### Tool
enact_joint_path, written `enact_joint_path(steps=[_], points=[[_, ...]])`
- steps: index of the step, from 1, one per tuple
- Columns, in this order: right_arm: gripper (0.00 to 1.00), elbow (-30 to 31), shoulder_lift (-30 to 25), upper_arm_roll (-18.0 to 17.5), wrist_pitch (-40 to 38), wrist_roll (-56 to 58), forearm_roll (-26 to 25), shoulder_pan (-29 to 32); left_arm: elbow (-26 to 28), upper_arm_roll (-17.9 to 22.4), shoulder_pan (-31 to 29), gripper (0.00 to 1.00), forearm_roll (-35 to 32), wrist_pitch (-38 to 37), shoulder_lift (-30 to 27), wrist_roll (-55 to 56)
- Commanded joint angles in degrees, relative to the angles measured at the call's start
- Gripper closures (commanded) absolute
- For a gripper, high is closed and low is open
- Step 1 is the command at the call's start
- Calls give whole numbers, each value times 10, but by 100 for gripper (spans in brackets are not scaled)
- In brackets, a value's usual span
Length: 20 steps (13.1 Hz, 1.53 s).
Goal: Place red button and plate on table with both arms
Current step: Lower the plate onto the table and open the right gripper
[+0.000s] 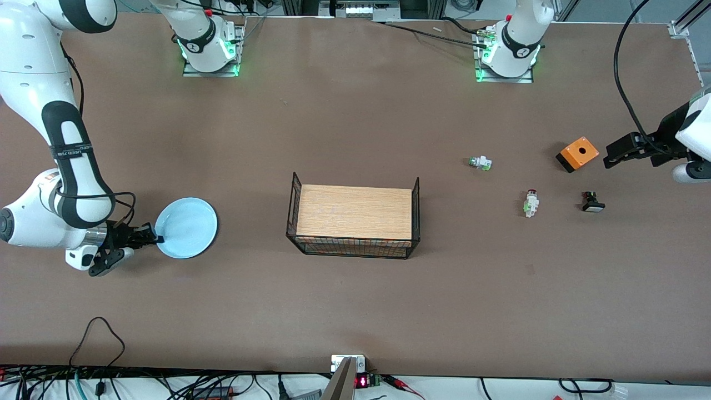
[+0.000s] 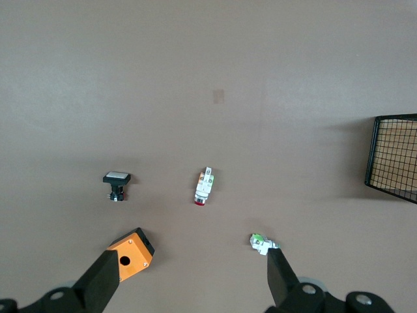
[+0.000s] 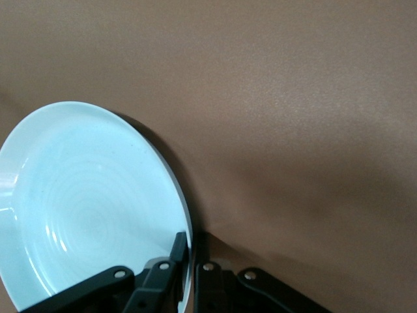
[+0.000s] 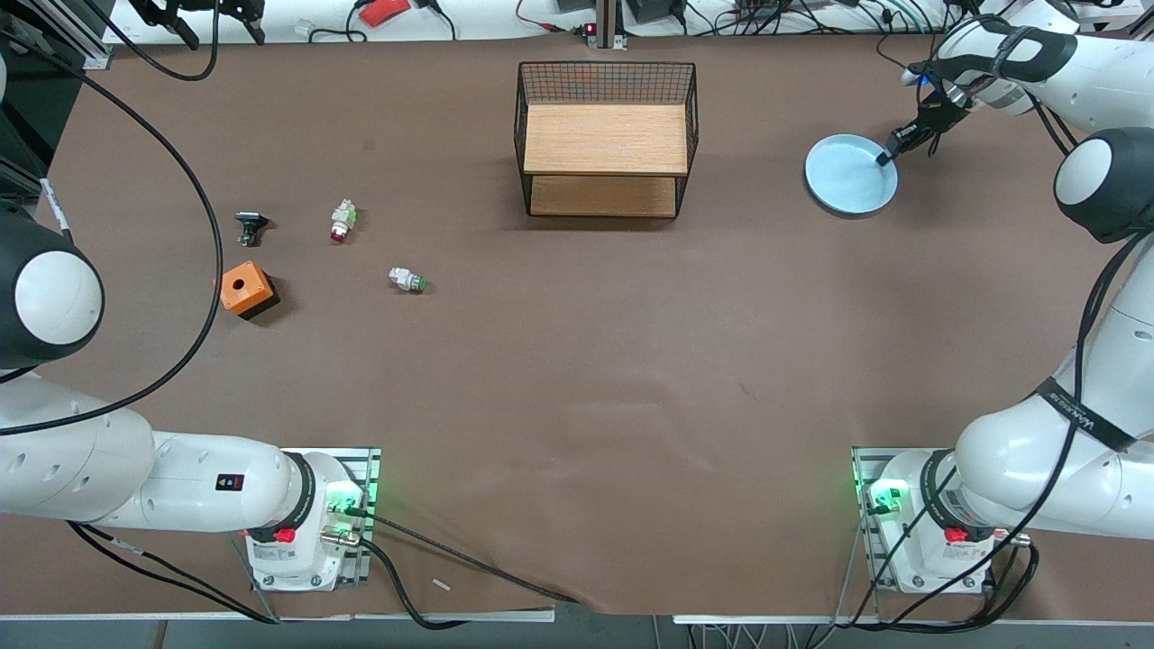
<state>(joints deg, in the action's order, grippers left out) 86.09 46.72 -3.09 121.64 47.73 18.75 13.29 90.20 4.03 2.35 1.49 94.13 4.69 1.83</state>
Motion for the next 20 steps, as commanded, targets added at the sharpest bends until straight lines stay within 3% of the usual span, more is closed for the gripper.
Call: enact_joint_path(steps=[1,2,3,6,10,15,17,20], points=[[58,-7,7,-16,3,12,16,9,12,5,4,0,9,-2,-15,-2],[38,-8,7,-16,3,14,41,6,12,6,4,0,9,-2,-15,-2],[25,-17,7,-17,1,16,71,6,12,5,4,0,9,-2,-14,-2],[2,-23,7,-23,-4,16,89,5,12,5,4,0,9,-2,-15,-2],[0,-114,0,-21,-105,-5,80,-7,12,2,4,0,8,-2,-15,-2],[0,-245,-22,-17,-259,-235,-11,-61,11,2,4,0,8,-2,-15,-2],[0,-253,-59,-21,-301,-356,-47,-84,11,2,4,0,9,-2,-15,-2],[0,-253,-127,-22,-349,-423,-105,-136,10,1,4,0,8,-2,-15,-2]])
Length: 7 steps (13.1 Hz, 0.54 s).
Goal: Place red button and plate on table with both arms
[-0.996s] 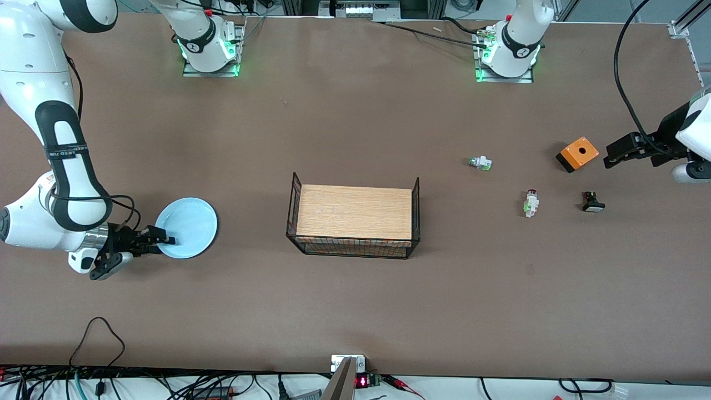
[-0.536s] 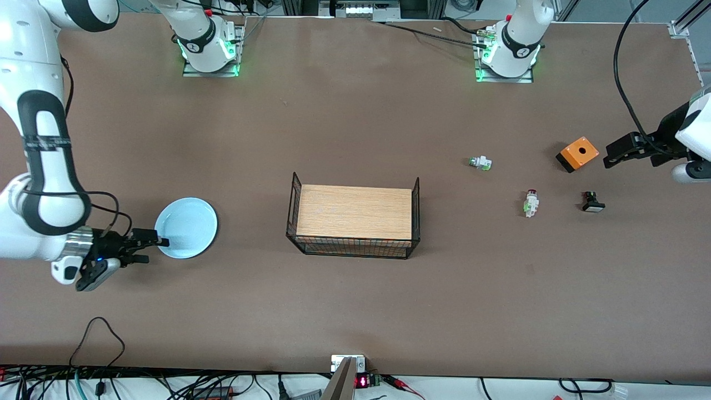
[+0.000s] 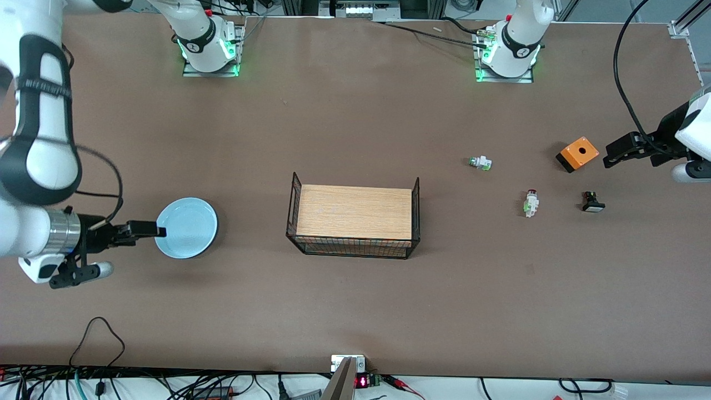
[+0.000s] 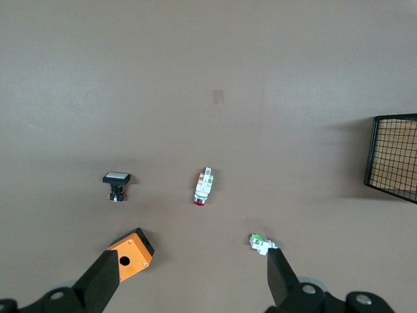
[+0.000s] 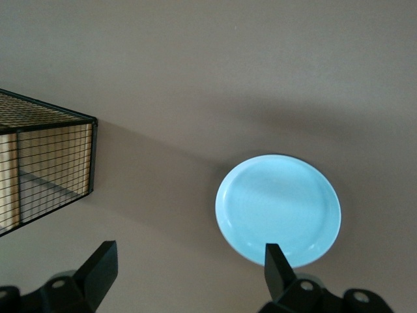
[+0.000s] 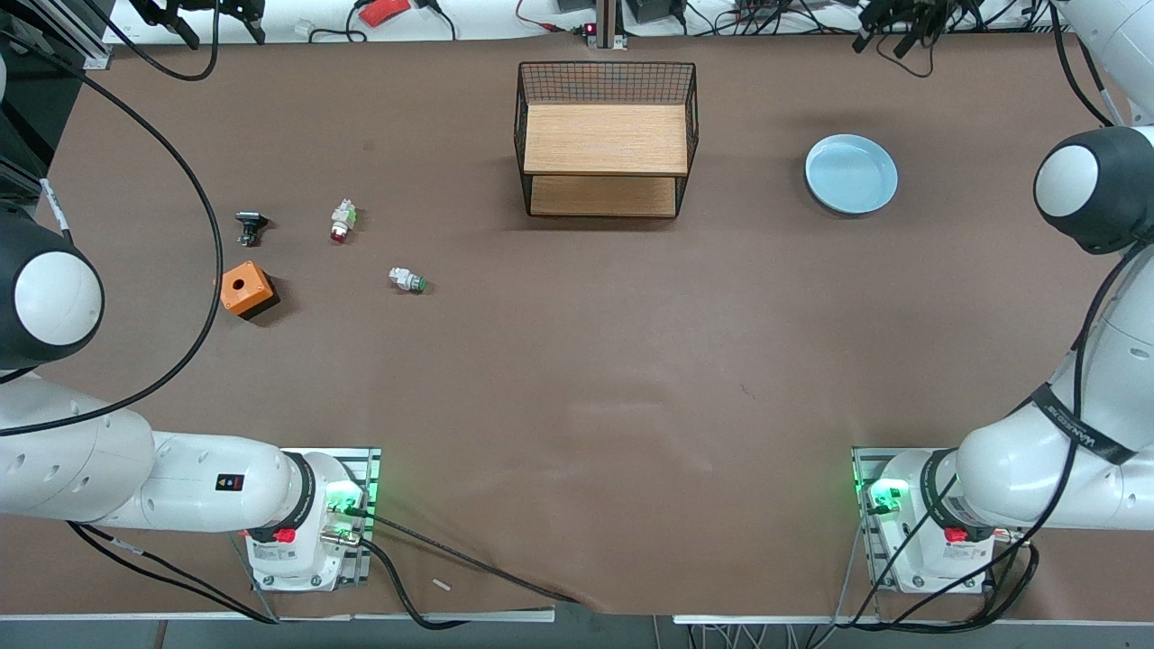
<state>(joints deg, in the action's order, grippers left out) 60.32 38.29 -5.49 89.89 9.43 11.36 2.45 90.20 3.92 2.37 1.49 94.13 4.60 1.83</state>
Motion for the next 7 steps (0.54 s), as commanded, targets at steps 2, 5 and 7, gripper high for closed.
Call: enact_joint_path(steps=[2,5,7], points=[[0,6,-77,1,-54,-58,-43,-44,11,1,4,0,7,-1,-13,-2],[0,8,-95,3,-84,-53,-54,-46,11,0,4,0,-5,1,-14,-3],[0,8,-98,3,-94,-36,-74,-51,11,0,4,0,-4,1,-14,-2]])
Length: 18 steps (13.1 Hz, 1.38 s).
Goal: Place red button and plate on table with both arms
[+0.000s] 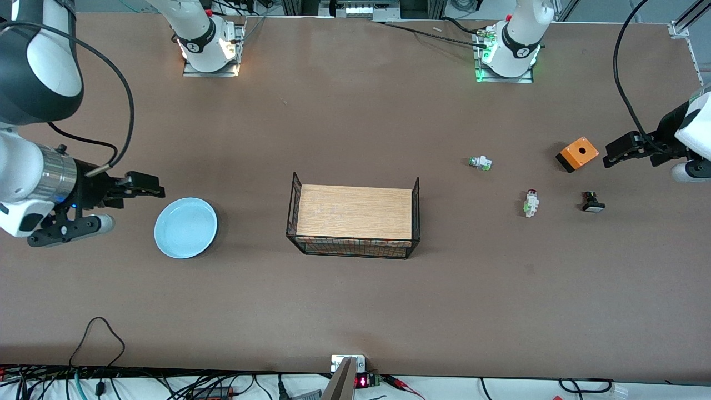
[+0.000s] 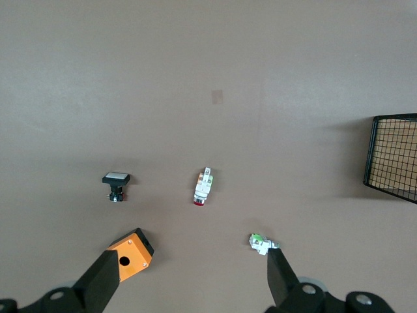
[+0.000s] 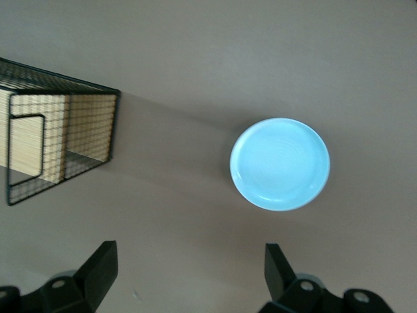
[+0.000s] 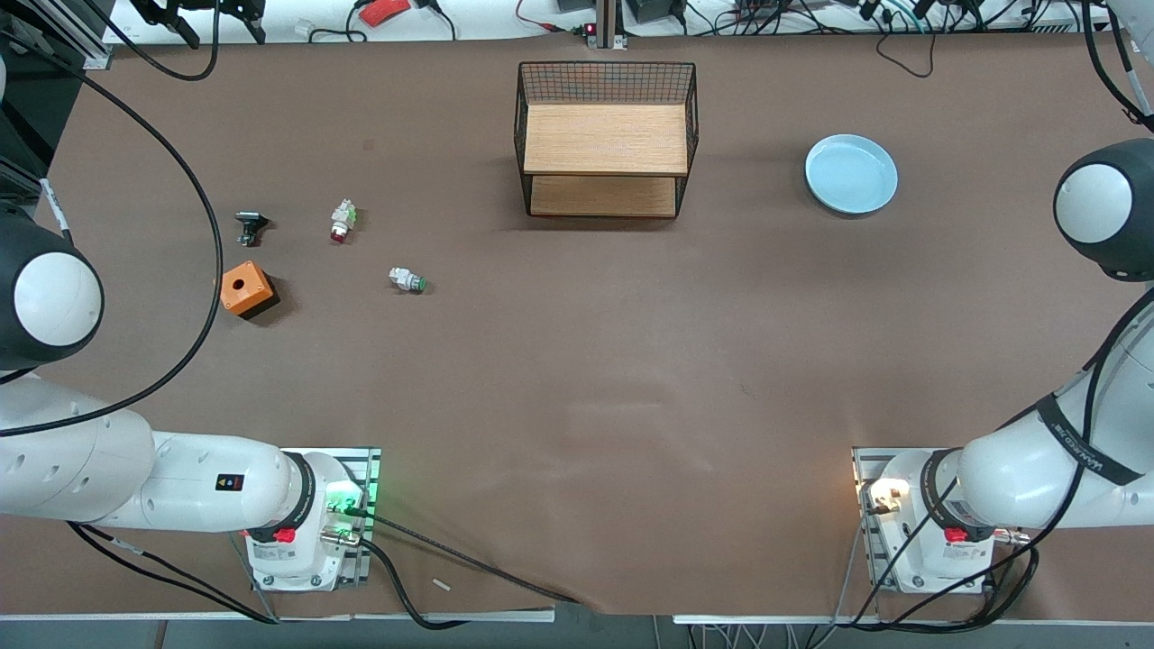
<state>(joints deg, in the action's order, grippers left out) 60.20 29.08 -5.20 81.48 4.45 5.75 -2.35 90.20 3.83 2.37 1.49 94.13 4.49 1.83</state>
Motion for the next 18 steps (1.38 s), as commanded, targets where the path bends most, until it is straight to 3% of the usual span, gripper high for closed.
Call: enact_joint_path(steps=[1,3,5,7,9,13,15,18], points=[[0,29,-22,5,-4,20,-28,-17,11,1,4,0,-4,1,-13,-3],[0,111,-73,33,-1,13,-71,-51,10,2,4,0,-4,1,-13,-3],[0,193,-129,33,67,13,-72,-55,11,3,4,0,-4,1,-13,-3],[0,263,-177,33,76,21,-65,-64,11,3,4,0,-3,2,-13,-3],[0,343,-224,33,133,14,-76,-90,11,5,4,0,-3,3,-12,-2],[0,407,-297,32,203,-11,-76,-92,9,6,4,0,1,6,-12,-2],[0,432,-332,32,199,-8,-75,-84,9,6,4,0,5,7,-12,-2],[0,431,-340,32,155,-8,-67,-44,9,6,4,0,2,7,-12,-2]])
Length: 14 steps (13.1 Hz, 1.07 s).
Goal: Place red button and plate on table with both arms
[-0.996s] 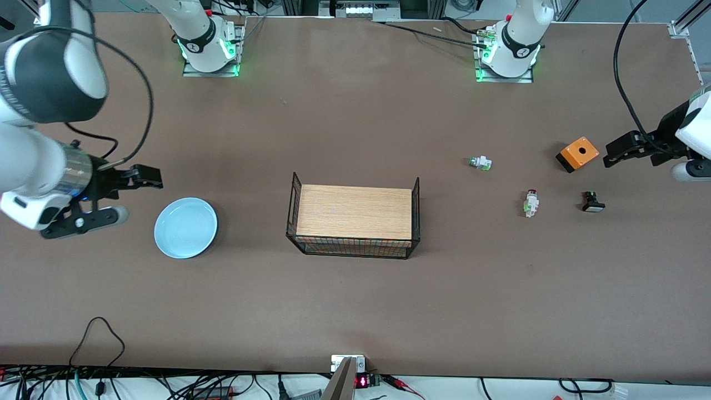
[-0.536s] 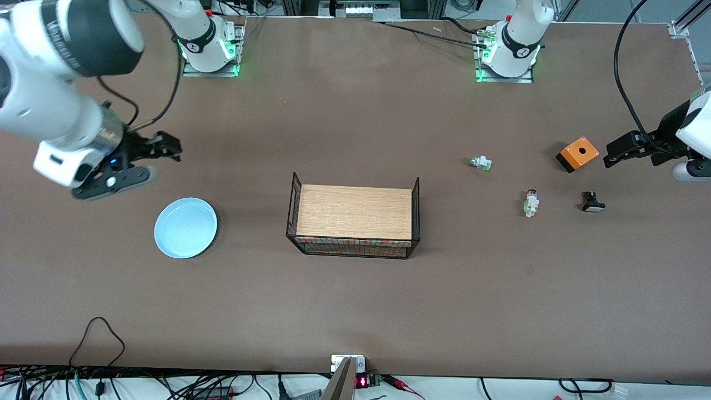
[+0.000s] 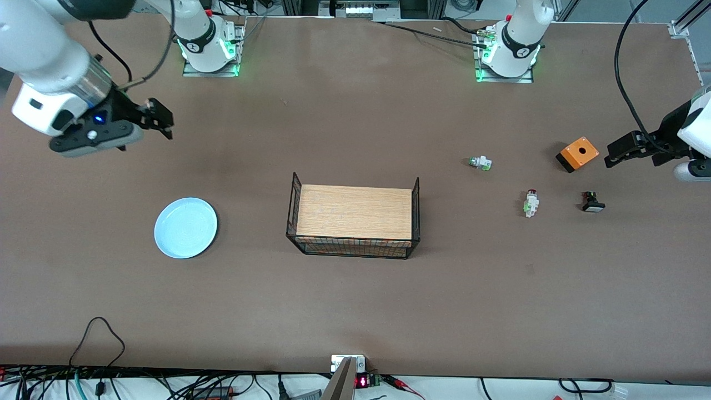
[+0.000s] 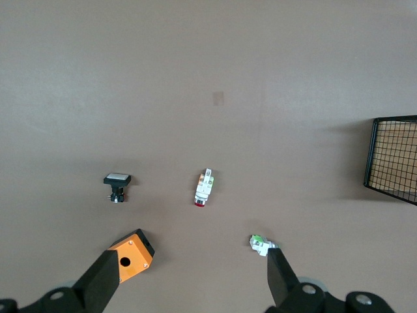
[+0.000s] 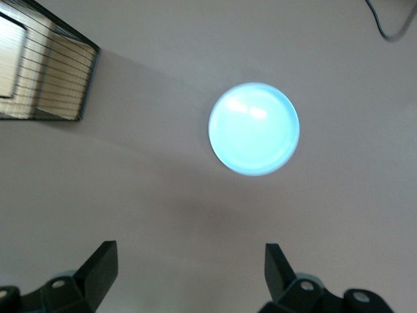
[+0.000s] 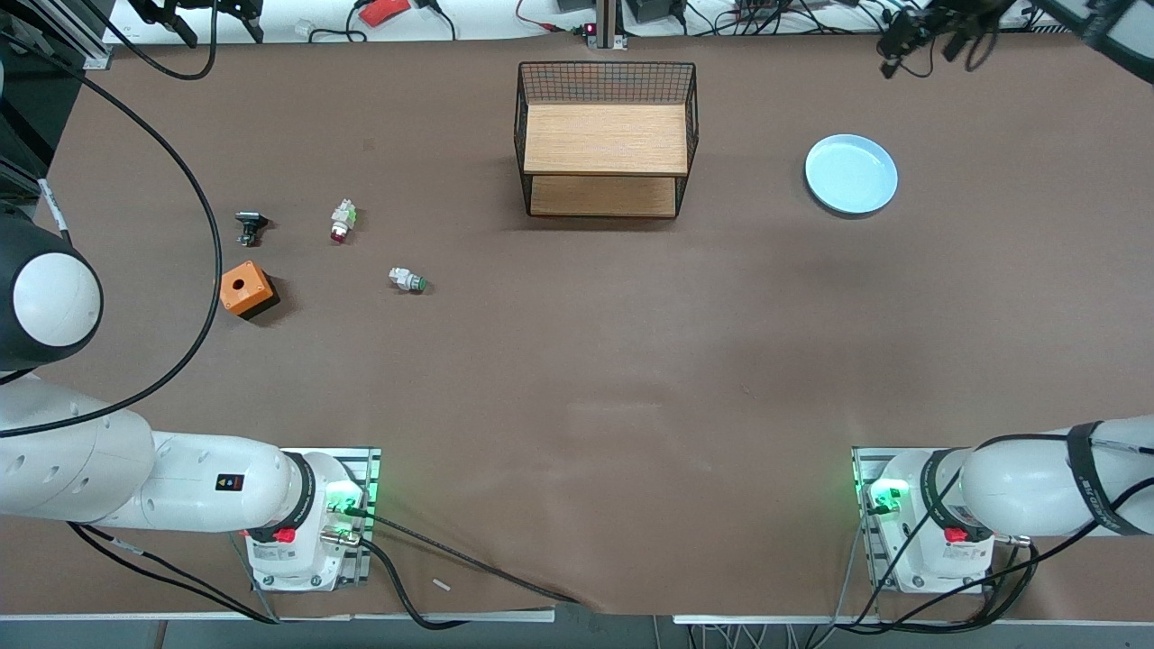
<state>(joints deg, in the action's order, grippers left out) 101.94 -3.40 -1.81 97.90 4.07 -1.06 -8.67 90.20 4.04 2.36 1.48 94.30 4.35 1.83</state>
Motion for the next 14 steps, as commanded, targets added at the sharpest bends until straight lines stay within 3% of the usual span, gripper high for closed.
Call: enact_joint_path(steps=[1,3,8,14], points=[[0,0,-13,-2,-26,-8,-7,18,9,1,4,0,-2,5,-12,-2],[0,-27,-11,-1,-35,-16,-14,19,9,0,4,0,-3,5,-12,-2],[0,-70,7,-2,-164,-10,-10,22,9,-2,4,0,-1,-2,-14,-1],[0,-72,11,-2,-160,-18,-14,22,9,-1,4,0,-1,-1,-14,1]])
